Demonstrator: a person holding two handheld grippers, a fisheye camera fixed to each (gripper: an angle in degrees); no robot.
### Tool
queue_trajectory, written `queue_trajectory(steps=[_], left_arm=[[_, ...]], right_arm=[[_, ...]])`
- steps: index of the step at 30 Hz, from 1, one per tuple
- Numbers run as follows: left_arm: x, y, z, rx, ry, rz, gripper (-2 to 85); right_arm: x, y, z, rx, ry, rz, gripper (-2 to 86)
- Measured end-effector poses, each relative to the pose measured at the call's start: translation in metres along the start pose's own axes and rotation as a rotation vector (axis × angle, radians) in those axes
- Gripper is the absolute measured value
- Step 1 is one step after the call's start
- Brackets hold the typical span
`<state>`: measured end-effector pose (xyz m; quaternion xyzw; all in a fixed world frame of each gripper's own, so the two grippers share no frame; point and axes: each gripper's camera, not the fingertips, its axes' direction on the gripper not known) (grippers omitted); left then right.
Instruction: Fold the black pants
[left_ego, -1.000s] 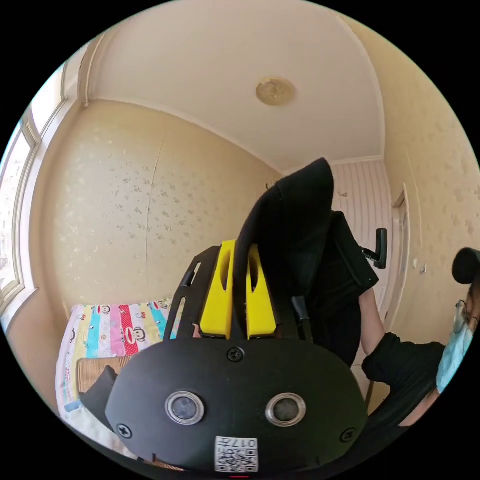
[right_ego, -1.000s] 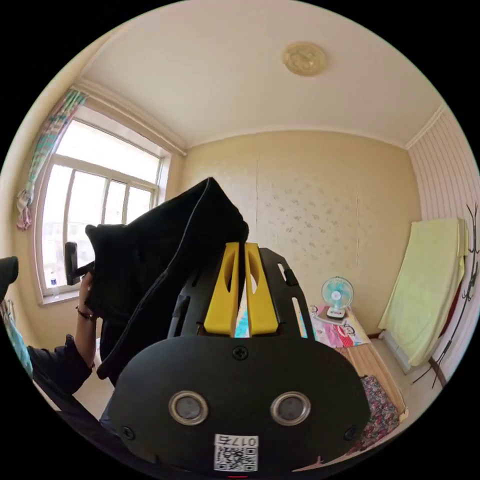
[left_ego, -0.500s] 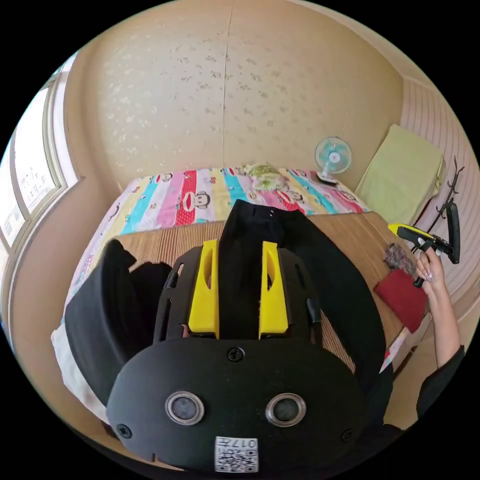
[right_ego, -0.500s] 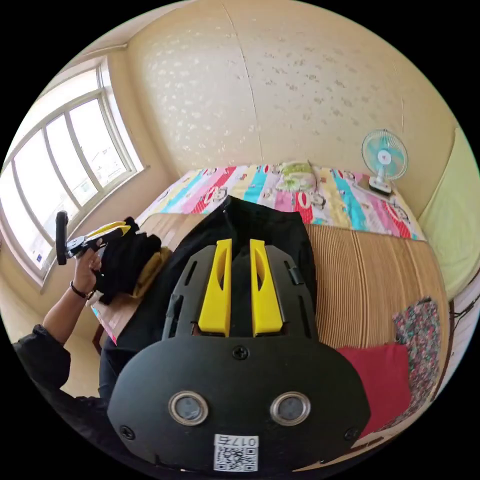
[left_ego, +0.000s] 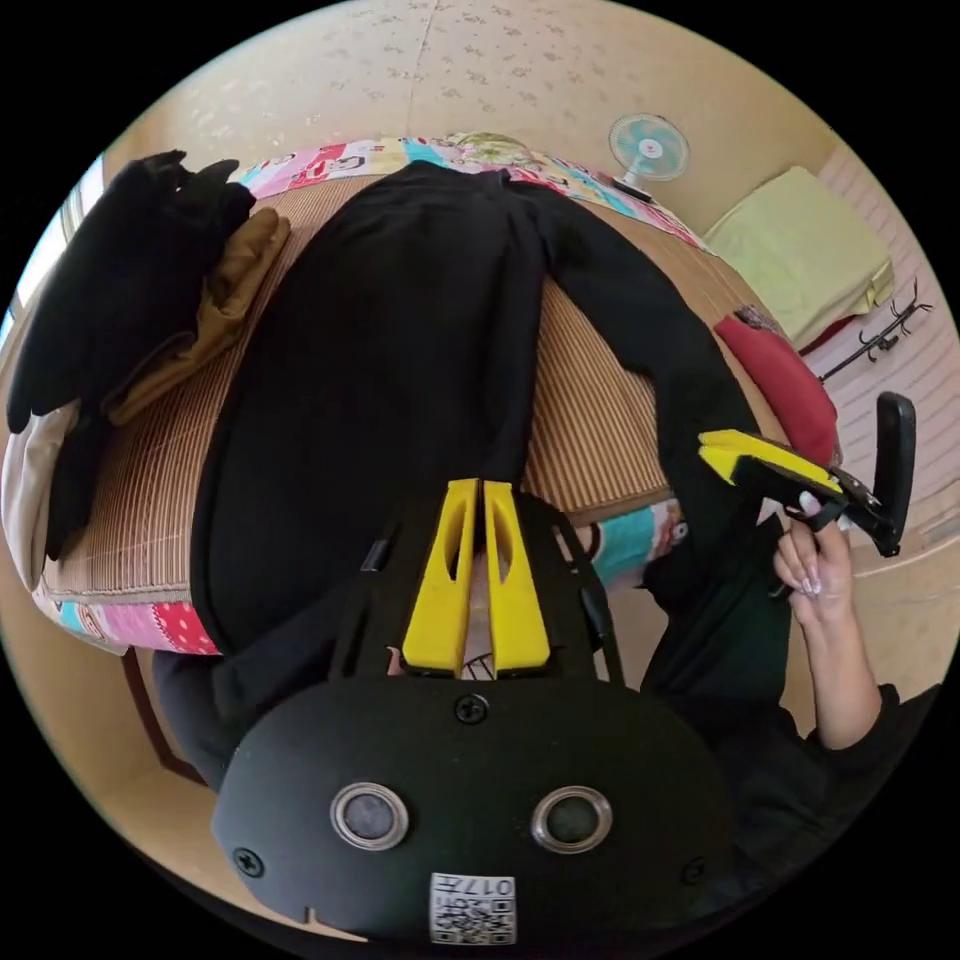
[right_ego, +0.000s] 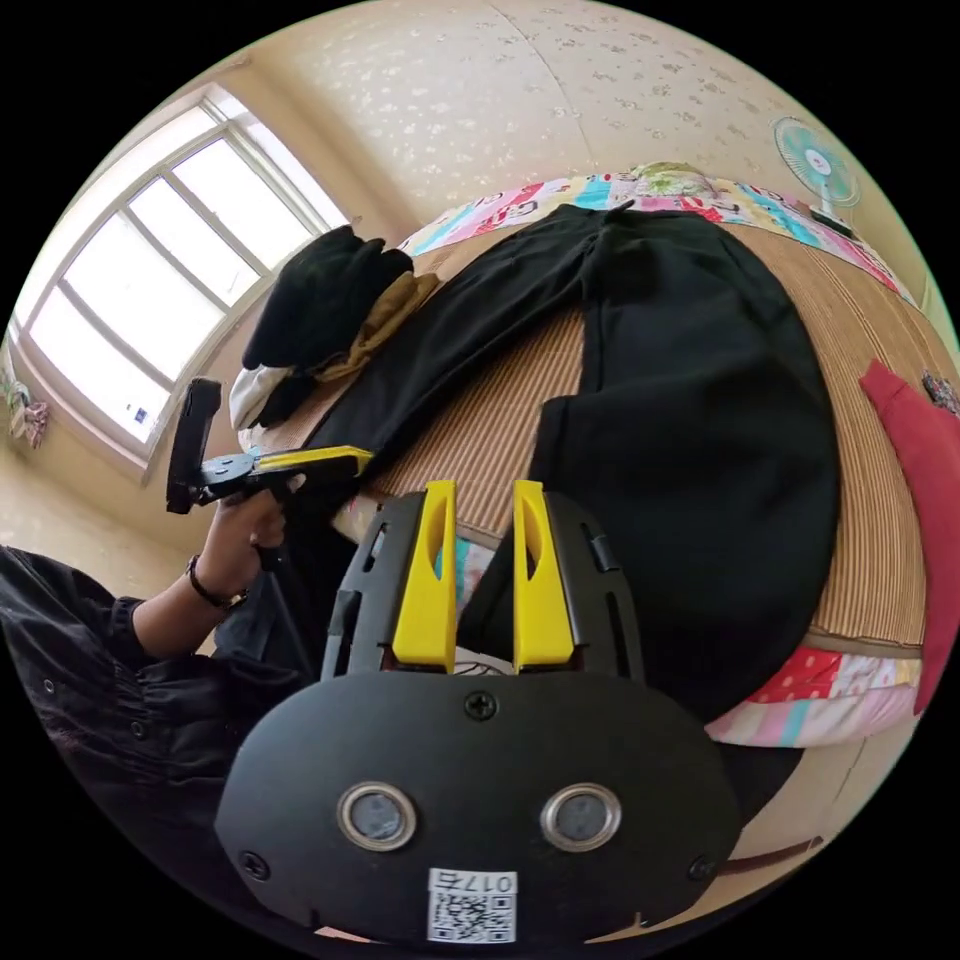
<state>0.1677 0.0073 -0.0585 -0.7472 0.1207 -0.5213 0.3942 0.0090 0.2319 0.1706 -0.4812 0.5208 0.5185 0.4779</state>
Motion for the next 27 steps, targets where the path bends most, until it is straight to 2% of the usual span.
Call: queue_trajectory(steps=[4,7,11,14,17,19,21,24,26,27], left_arm=[[-0.002,0.015,-0.02,0.001,0.073,0.026,1.3],[-0.044,0.023,-0.045,0.056,0.019,-0.028,2.7],[-0.102,0.018,-0.053,0.085,-0.002,-0.087,4.2],[-0.119,-0.003,-0.054,0.089,0.151,-0.039,6.2],[-0.088,-0.027,-0.051,0.118,0.302,0.133,6.7],[-0.055,-0.045,-0.027,0.067,0.366,0.257,8.8],[-0.04,-0.058,0.0,-0.006,0.41,0.276,10.8],[-0.037,-0.067,0.045,-0.151,0.512,0.245,11.7],[-0.043,-0.065,0.065,-0.21,0.515,0.213,10.5],[-0.049,-0.064,0.073,-0.235,0.505,0.197,6.8]], right_arm=[[-0.019,-0.009,0.016,-0.038,-0.072,-0.023,9.5],[-0.027,-0.023,0.018,-0.028,-0.134,-0.031,9.8],[-0.029,-0.029,0.0,0.001,-0.039,-0.013,9.8],[0.004,-0.017,-0.057,0.146,0.048,0.111,9.8],[0.063,0.006,-0.124,0.249,0.159,0.288,10.2],[0.111,0.022,-0.159,0.214,0.324,0.41,11.1],[0.143,0.033,-0.174,0.163,0.385,0.467,12.2],[0.185,0.045,-0.168,0.013,0.348,0.516,13.0],[0.2,0.048,-0.154,-0.074,0.238,0.488,11.9],[0.207,0.049,-0.141,-0.151,0.161,0.468,10.4]])
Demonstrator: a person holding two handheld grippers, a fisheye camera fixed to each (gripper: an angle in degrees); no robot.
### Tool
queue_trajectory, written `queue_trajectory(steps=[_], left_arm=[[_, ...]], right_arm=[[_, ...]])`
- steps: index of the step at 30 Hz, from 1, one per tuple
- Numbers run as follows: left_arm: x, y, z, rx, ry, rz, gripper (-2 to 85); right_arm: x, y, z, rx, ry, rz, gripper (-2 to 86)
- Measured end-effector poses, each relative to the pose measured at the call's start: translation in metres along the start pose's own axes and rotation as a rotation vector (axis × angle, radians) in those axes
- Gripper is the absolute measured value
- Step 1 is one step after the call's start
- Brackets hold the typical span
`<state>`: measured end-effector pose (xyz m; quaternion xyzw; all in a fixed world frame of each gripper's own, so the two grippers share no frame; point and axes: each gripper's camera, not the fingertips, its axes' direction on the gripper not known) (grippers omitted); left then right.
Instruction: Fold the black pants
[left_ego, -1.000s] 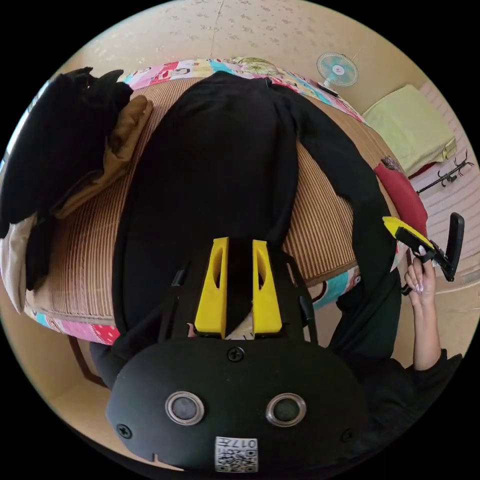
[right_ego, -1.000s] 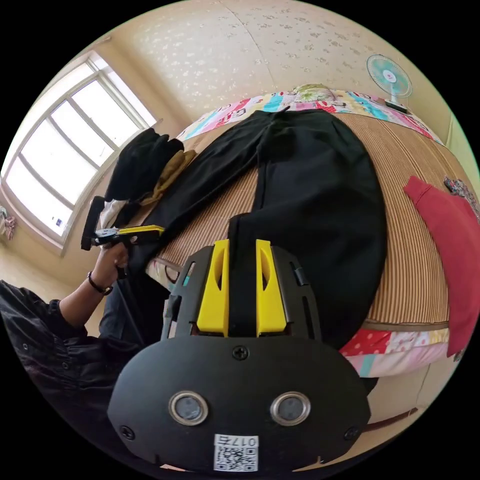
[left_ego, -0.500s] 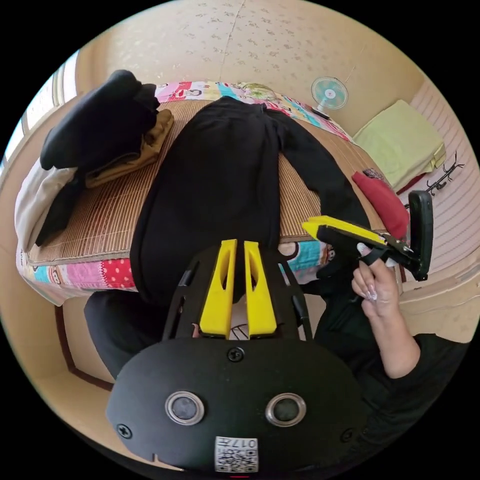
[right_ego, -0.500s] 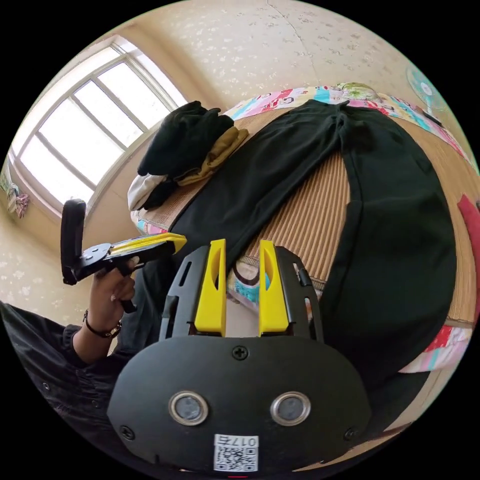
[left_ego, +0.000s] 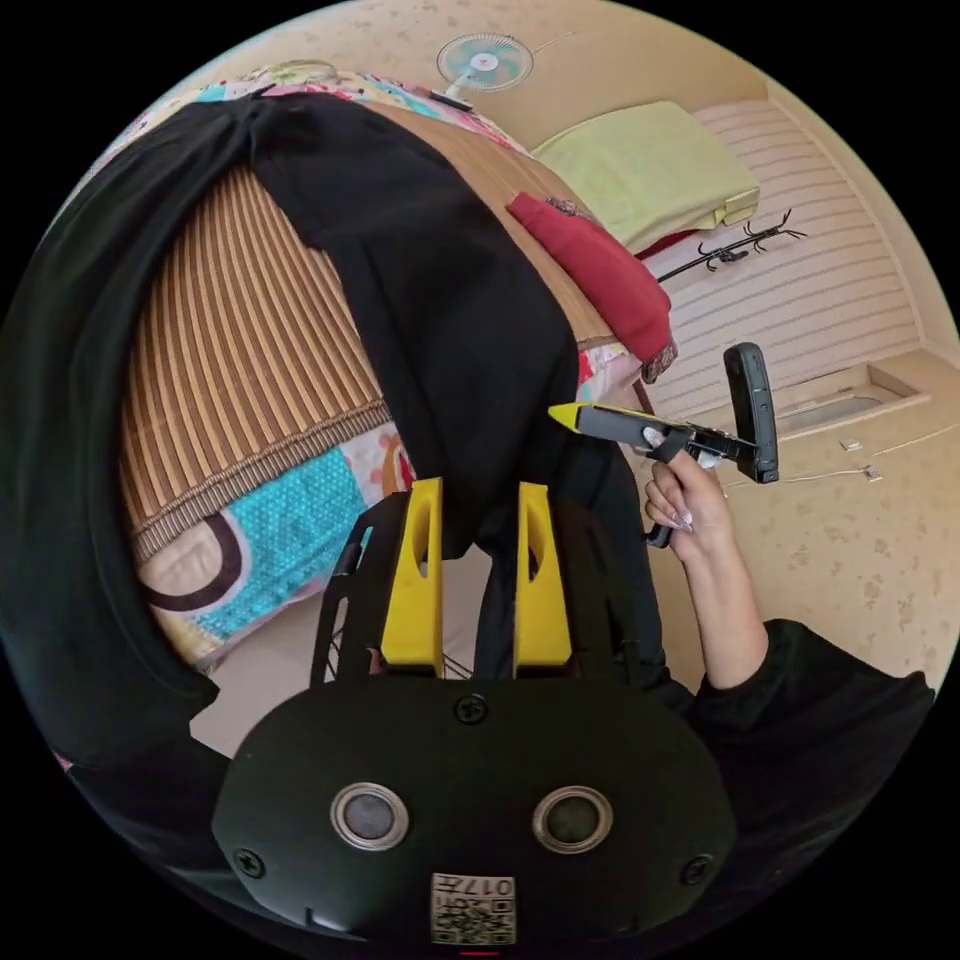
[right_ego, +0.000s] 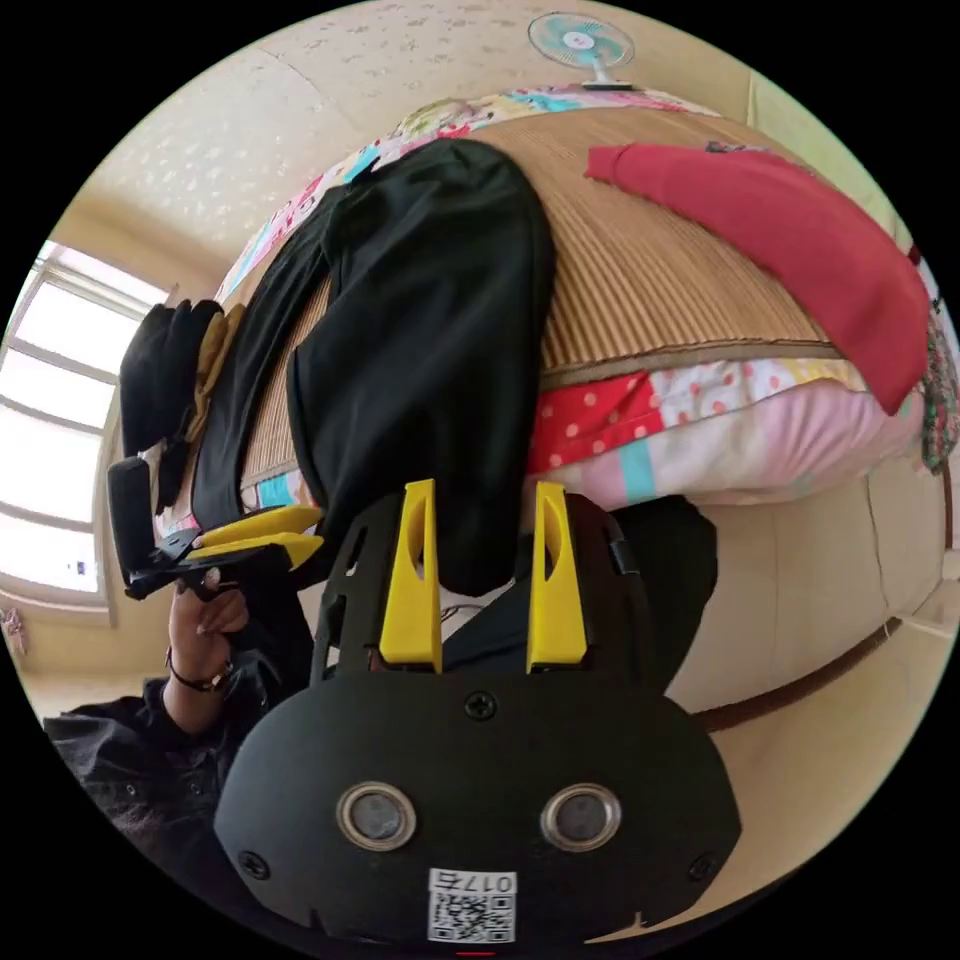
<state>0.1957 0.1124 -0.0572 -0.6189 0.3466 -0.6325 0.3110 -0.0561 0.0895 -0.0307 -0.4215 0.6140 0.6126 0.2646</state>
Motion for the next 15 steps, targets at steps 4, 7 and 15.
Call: queue_trajectory(steps=[4,7,15], left_arm=[[-0.019,0.013,-0.029,-0.018,0.4,0.084,-0.4],[-0.02,0.033,-0.079,0.073,0.531,0.165,-0.7],[-0.054,0.038,-0.096,0.099,0.247,0.028,8.7]], right_arm=[[0.009,0.016,-0.031,0.018,-0.162,-0.087,3.6],[0.026,0.05,-0.107,0.225,-0.39,-0.154,2.8],[0.059,0.056,-0.122,0.125,-0.153,-0.078,2.4]])
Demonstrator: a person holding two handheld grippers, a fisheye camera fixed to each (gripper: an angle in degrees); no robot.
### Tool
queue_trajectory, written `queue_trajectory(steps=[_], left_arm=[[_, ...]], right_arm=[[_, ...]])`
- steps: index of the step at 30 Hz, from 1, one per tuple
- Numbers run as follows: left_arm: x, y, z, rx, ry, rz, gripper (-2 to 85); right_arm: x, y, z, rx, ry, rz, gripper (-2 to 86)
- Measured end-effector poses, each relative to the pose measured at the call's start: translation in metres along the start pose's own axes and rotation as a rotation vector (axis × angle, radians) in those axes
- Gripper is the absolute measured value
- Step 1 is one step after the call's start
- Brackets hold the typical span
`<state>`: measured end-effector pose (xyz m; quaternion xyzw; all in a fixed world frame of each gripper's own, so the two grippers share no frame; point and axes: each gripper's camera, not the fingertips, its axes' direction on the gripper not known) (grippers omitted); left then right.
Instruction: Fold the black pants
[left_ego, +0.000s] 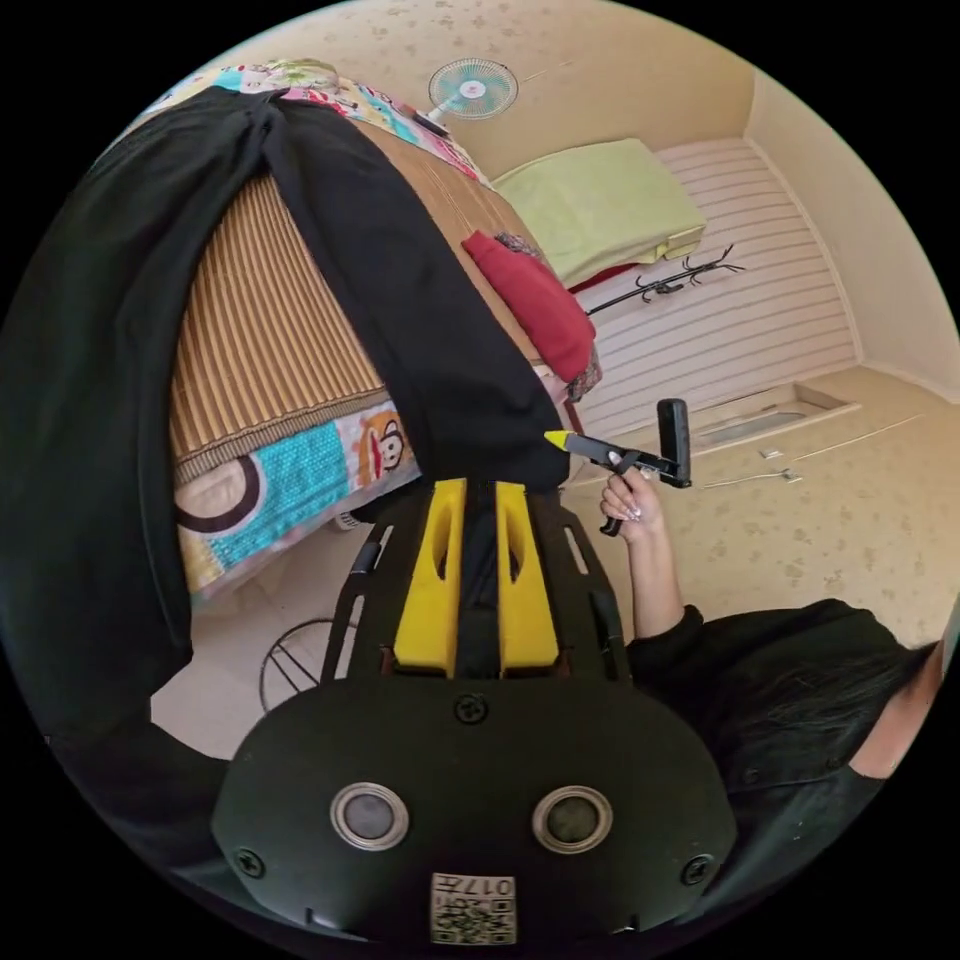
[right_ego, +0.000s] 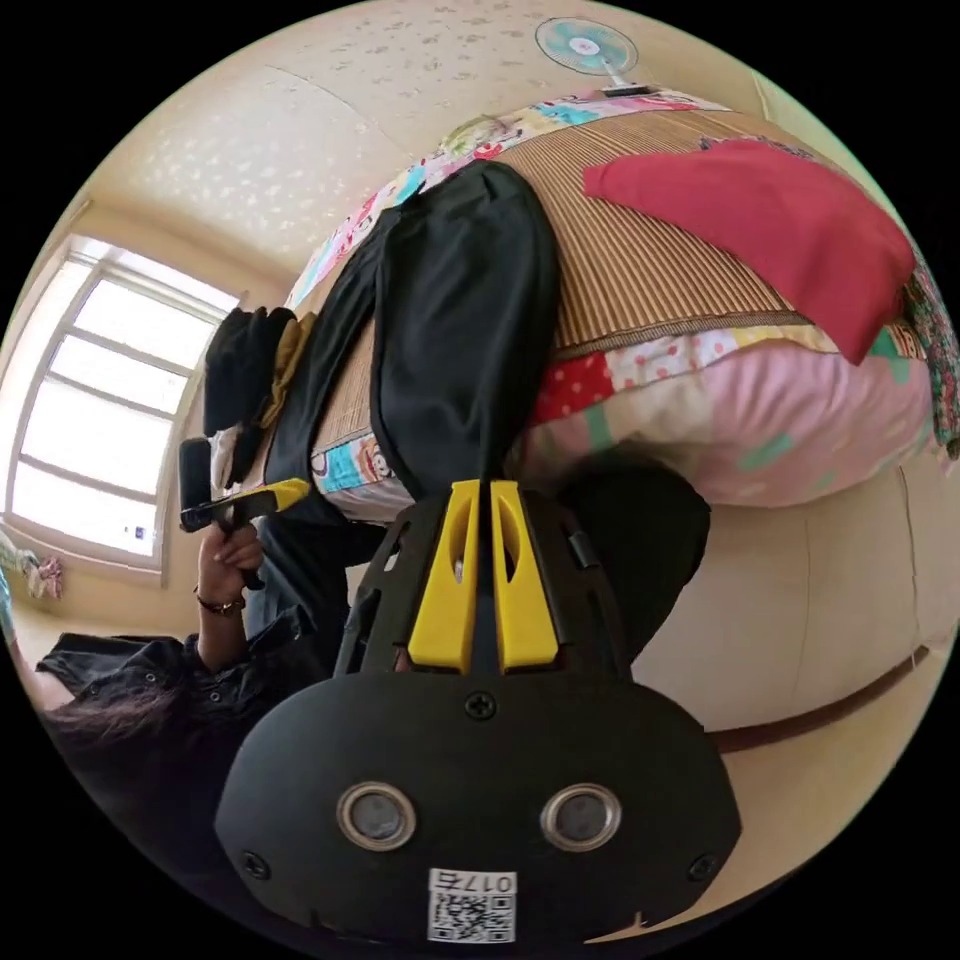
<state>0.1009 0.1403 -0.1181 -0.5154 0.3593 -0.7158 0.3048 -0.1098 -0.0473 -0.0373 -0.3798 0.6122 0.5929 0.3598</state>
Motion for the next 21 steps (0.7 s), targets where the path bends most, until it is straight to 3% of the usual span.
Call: queue_trajectory(steps=[8,11,12,17,21], left_arm=[[0.038,-0.064,0.0,0.031,-0.018,0.113,14.1],[0.028,-0.091,0.04,-0.085,-0.076,0.095,11.8],[0.019,-0.094,0.059,-0.147,-0.057,0.095,6.5],[-0.007,-0.065,0.067,0.027,0.043,0.062,-0.1],[-0.02,-0.049,0.072,0.064,0.094,0.016,-0.3]], right_arm=[[-0.1,-0.003,-0.008,0.023,0.067,-0.274,3.1],[-0.118,0.0,-0.007,0.047,-0.006,-0.361,3.5],[-0.117,0.001,-0.008,0.052,-0.057,-0.37,3.8],[-0.074,0.006,-0.025,0.05,-0.291,-0.282,8.9],[-0.043,0.029,-0.024,0.049,-0.233,-0.157,13.6]])
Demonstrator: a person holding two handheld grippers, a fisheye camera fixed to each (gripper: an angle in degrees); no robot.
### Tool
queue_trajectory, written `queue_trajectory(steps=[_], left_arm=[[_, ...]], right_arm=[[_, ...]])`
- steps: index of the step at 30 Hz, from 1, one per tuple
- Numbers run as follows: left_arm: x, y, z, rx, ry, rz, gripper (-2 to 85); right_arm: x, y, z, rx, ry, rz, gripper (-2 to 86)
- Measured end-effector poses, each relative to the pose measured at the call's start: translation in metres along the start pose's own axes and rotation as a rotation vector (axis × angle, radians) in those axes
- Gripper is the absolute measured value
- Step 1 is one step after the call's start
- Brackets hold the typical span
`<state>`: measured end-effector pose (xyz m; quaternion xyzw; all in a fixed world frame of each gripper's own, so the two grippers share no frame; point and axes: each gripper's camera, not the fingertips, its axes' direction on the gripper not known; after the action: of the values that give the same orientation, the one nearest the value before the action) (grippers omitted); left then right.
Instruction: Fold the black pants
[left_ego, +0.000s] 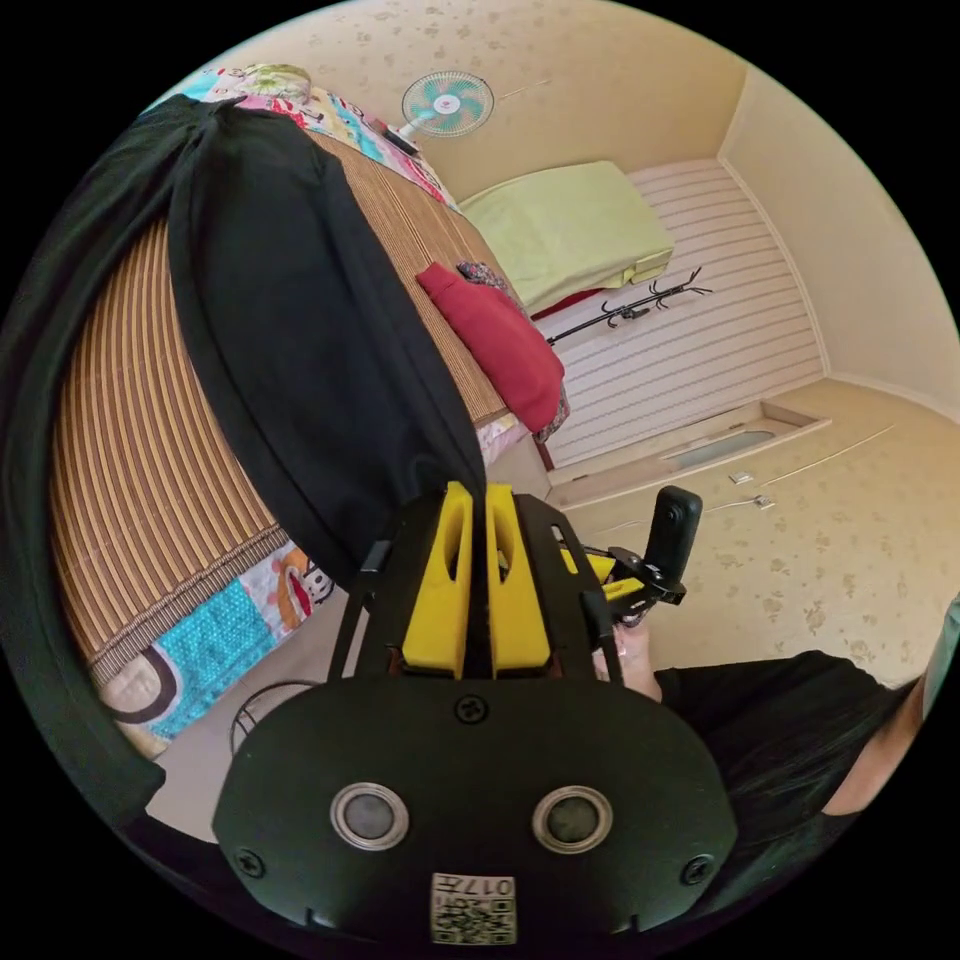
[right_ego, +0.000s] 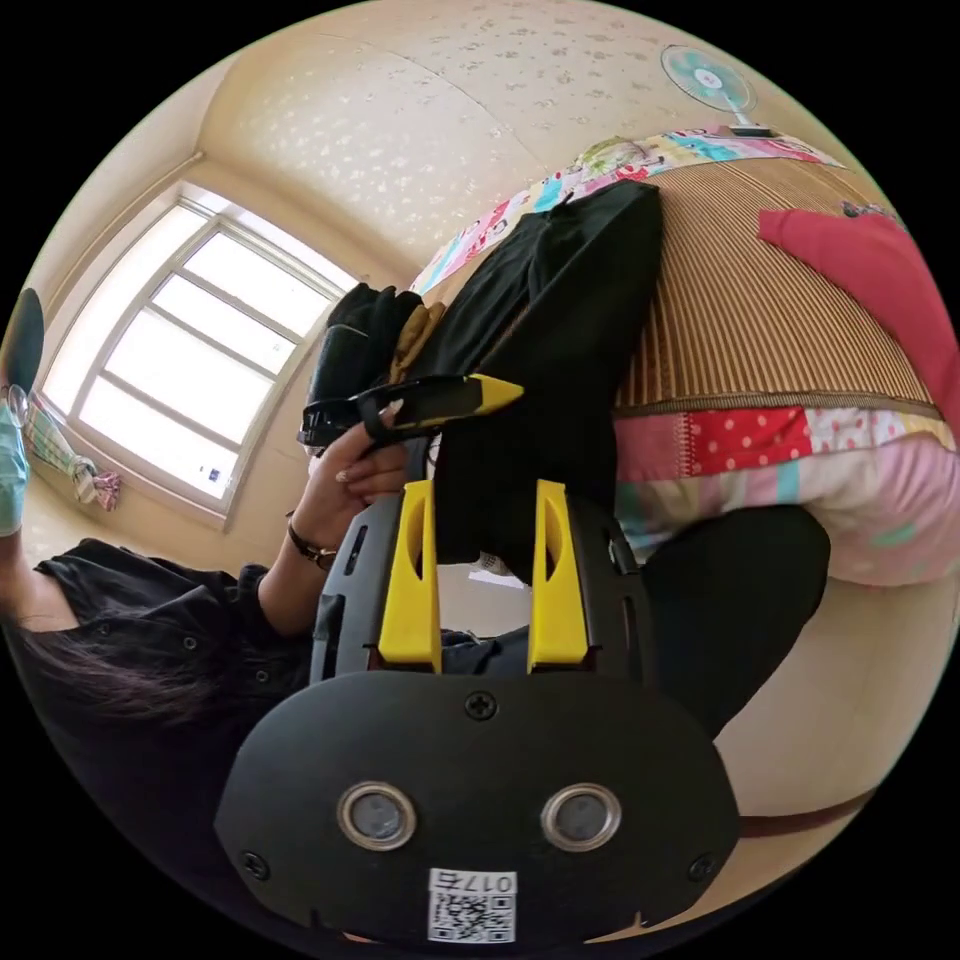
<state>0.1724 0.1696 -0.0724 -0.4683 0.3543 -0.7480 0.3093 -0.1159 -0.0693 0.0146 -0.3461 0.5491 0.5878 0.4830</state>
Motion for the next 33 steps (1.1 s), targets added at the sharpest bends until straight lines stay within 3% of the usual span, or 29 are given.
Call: queue_trajectory(steps=[6,9,13,17,22,33], left_arm=[[0.013,0.01,0.026,-0.015,-0.018,0.026,1.7],[0.035,0.017,0.044,-0.042,-0.18,0.084,3.1],[0.065,0.028,0.057,-0.03,-0.391,0.141,5.0],[0.077,0.035,0.073,-0.003,-0.511,0.162,4.9],[0.086,0.045,0.102,-0.019,-0.527,0.178,0.9],[0.139,0.052,0.138,-0.029,-0.604,0.257,-0.1]], right_arm=[[-0.003,0.005,0.027,-0.034,-0.071,0.009,10.1],[-0.014,-0.001,0.031,-0.022,-0.136,-0.057,3.0],[-0.021,0.002,0.025,-0.006,-0.132,-0.071,1.6],[-0.016,0.006,0.023,0.027,-0.029,-0.011,3.4],[-0.018,-0.001,0.041,-0.017,0.034,0.05,13.7],[-0.031,-0.012,0.061,0.053,0.12,0.148,13.5]])
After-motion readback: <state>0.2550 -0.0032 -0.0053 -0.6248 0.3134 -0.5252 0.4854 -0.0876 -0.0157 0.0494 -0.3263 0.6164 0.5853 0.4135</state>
